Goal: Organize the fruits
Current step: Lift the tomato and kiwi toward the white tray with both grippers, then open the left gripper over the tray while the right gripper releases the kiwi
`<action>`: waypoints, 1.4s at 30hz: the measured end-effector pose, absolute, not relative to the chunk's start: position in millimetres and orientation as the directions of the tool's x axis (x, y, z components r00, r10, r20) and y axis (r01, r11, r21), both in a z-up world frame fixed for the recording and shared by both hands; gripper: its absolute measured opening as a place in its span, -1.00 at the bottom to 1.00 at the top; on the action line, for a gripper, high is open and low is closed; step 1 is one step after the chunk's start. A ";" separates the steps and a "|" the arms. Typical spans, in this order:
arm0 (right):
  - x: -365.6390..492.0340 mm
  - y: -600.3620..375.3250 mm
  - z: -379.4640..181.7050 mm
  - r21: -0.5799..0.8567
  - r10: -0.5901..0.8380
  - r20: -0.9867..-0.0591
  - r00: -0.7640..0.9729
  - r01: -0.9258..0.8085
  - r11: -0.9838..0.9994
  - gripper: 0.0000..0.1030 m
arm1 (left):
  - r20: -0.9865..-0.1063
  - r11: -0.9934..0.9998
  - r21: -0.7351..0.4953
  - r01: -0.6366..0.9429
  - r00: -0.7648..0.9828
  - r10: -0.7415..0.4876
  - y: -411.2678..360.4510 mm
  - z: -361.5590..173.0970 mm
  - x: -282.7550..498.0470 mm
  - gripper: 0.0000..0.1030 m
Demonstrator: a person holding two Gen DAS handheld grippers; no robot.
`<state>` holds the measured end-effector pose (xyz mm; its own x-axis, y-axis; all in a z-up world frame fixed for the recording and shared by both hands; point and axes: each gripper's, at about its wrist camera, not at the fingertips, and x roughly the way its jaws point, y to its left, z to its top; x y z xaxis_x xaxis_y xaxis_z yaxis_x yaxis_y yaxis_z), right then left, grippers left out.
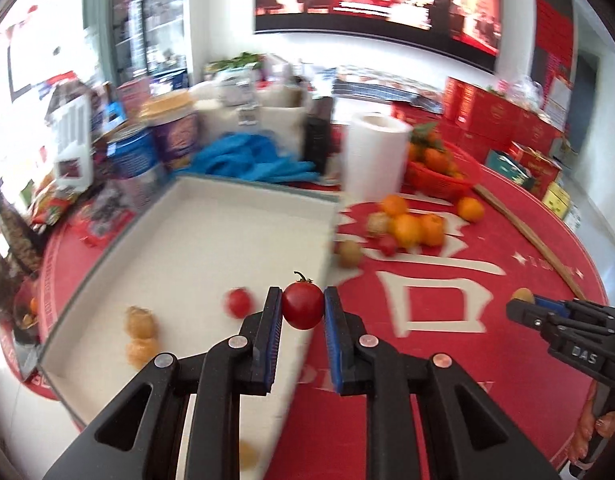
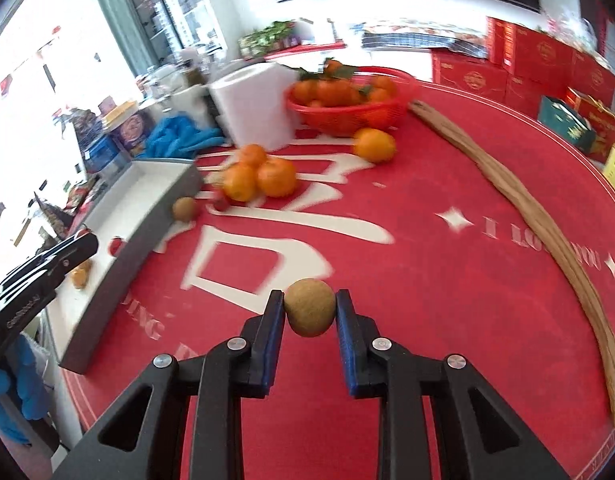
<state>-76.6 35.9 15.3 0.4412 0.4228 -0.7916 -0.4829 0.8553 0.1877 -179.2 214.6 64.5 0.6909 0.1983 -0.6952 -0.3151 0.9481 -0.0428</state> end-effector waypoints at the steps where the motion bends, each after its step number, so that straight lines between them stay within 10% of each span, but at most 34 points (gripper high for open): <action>1: -77.5 45.9 17.3 0.185 0.430 -0.791 0.435 -0.500 0.846 -0.48 | -0.699 0.942 -0.047 -0.331 0.685 0.206 222.2 63.3 -181.0 -0.57; 36: -70.7 264.7 0.4 0.125 0.450 -0.853 0.264 -0.733 0.668 -0.48 | -0.753 0.852 -0.120 -0.510 0.606 0.257 290.1 12.6 -197.2 -0.54; 38: -69.5 266.3 -1.6 0.137 0.449 -0.859 0.246 -0.734 0.665 -0.47 | -0.756 0.858 -0.103 -0.504 0.600 0.262 287.5 13.1 -196.1 -0.21; 42: -69.9 265.8 1.6 0.143 0.474 -0.842 0.259 -0.739 0.658 0.56 | -0.740 0.857 -0.098 -0.507 0.613 0.278 285.0 20.0 -199.1 0.53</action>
<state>-69.9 265.8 1.6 0.2592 0.4737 -0.8417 -0.7393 0.6581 0.1427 -199.1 285.0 20.0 0.6127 0.2780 -0.7398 -0.5066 0.8566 -0.0976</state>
